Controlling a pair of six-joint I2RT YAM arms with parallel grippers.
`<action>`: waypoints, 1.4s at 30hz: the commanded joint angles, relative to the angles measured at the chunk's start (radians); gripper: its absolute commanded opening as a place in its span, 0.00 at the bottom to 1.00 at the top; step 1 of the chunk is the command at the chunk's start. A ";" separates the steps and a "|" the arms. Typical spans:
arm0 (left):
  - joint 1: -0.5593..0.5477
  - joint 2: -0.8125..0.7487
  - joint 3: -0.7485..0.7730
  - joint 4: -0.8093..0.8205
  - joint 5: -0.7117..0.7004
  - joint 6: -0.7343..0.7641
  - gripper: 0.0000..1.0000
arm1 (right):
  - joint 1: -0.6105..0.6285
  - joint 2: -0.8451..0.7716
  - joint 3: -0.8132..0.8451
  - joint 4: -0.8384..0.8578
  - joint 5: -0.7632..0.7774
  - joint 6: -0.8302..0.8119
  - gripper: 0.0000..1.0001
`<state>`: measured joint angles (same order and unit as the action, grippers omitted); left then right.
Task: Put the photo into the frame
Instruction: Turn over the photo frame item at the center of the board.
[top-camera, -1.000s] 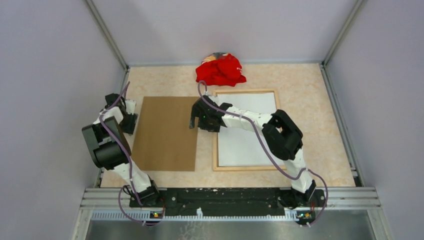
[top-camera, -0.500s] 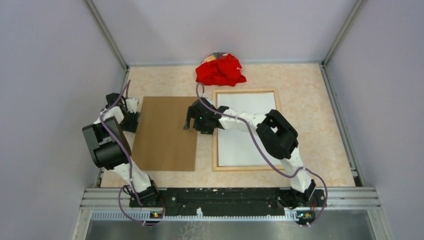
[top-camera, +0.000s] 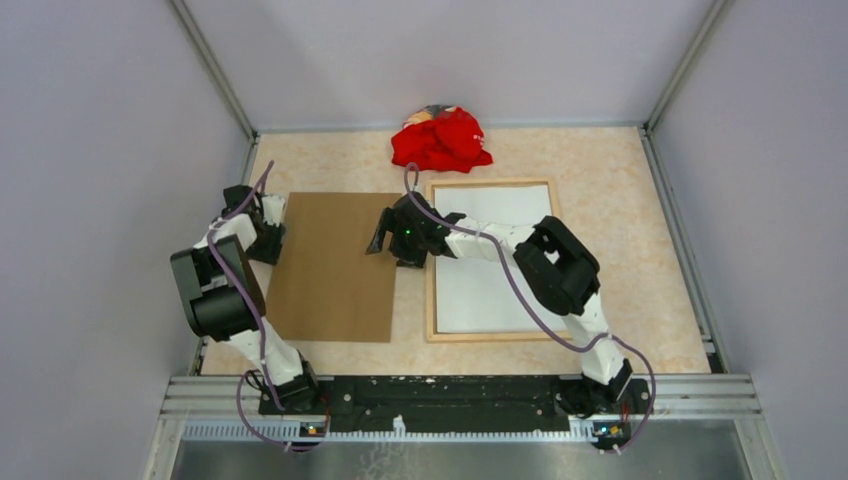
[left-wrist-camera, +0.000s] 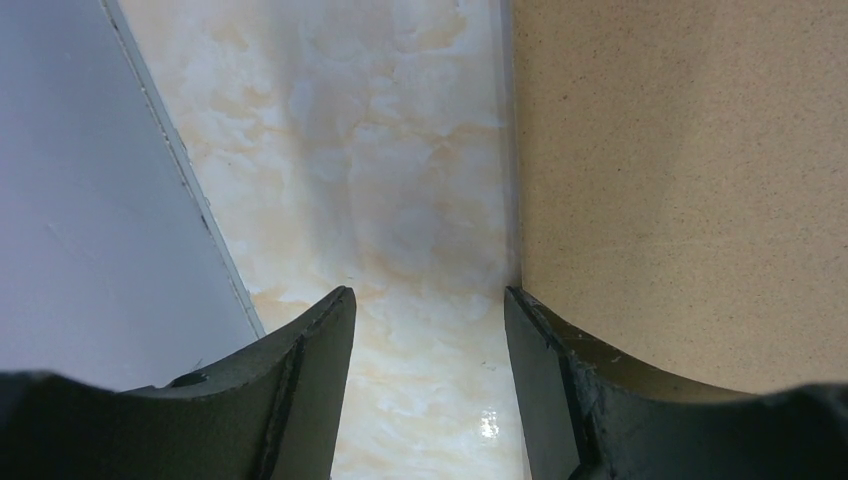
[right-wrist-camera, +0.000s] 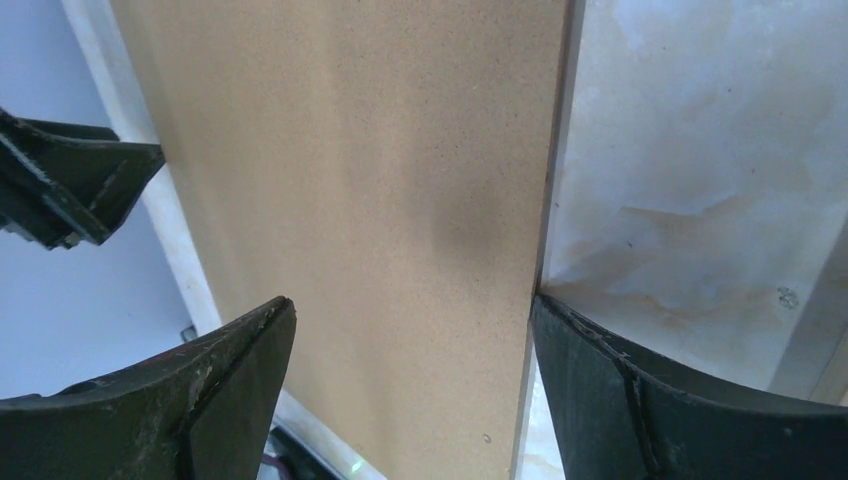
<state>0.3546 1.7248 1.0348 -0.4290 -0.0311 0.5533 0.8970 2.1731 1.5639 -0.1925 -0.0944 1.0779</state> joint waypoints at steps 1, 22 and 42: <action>-0.077 0.050 -0.088 -0.081 0.167 -0.030 0.65 | 0.011 -0.030 -0.080 0.253 -0.121 0.071 0.85; -0.141 0.019 -0.075 -0.102 0.173 -0.027 0.66 | 0.012 -0.280 -0.163 0.779 -0.403 0.075 0.74; -0.147 -0.054 0.045 -0.174 0.232 -0.036 0.72 | 0.010 -0.291 -0.145 0.310 -0.290 0.027 0.34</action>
<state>0.2279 1.6920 1.0393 -0.5049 0.0956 0.5446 0.9001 1.9236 1.3857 0.3000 -0.4728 1.1675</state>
